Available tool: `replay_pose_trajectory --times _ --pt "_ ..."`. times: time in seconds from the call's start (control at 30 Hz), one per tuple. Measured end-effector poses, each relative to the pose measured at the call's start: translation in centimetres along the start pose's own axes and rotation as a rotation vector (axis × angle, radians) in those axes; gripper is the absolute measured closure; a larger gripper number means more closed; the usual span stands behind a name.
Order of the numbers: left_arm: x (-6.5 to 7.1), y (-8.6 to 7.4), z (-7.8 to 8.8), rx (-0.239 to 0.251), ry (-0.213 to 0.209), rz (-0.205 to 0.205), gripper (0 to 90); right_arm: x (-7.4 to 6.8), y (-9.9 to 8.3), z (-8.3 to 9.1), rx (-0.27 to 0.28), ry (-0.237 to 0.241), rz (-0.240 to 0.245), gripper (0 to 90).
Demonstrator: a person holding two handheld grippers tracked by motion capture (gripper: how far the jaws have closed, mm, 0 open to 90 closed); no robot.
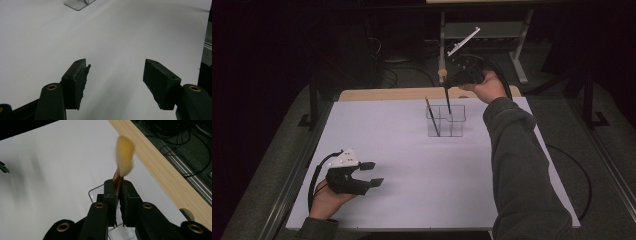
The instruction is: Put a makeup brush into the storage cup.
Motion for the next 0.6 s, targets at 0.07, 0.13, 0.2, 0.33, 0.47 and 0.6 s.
replay_pose_trajectory --times 0.07,0.13,0.2,0.33,0.47,0.6 --pt "0.02 0.01 0.0 0.0 0.0 0.0 35.1 -0.03 0.01 -0.1 0.001 -0.001 -0.001 83.1" --pt "0.03 0.02 -0.03 0.001 0.0 0.001 35.0 -0.26 0.06 -0.18 -0.003 0.004 -0.019 83.1" --pt "0.02 0.01 -0.04 -0.001 0.0 -0.003 34.9 -0.18 0.05 -0.33 -0.001 0.0 -0.001 83.0" --pt "0.05 0.04 0.0 0.001 0.0 0.0 34.8 -0.12 -0.06 -0.4 -0.002 -0.004 0.0 83.0" --pt "0.02 0.05 -0.04 0.0 0.001 -0.003 34.6 -0.15 -0.24 -0.5 0.001 -0.002 -0.017 83.0" --pt "0.05 0.03 -0.01 0.002 0.0 0.006 34.5 -0.03 -0.63 -0.88 -0.003 -0.003 -0.02 83.0"
Point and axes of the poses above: each handheld gripper's, and its own axes: z roughly backward along the jaws, y roughly out of its top, x roughly to its right, the point moved 10 cm from there along -z, roughly forward along the jaws, and after that the axes turned 8 degrees about z, right-handed, at the moved point
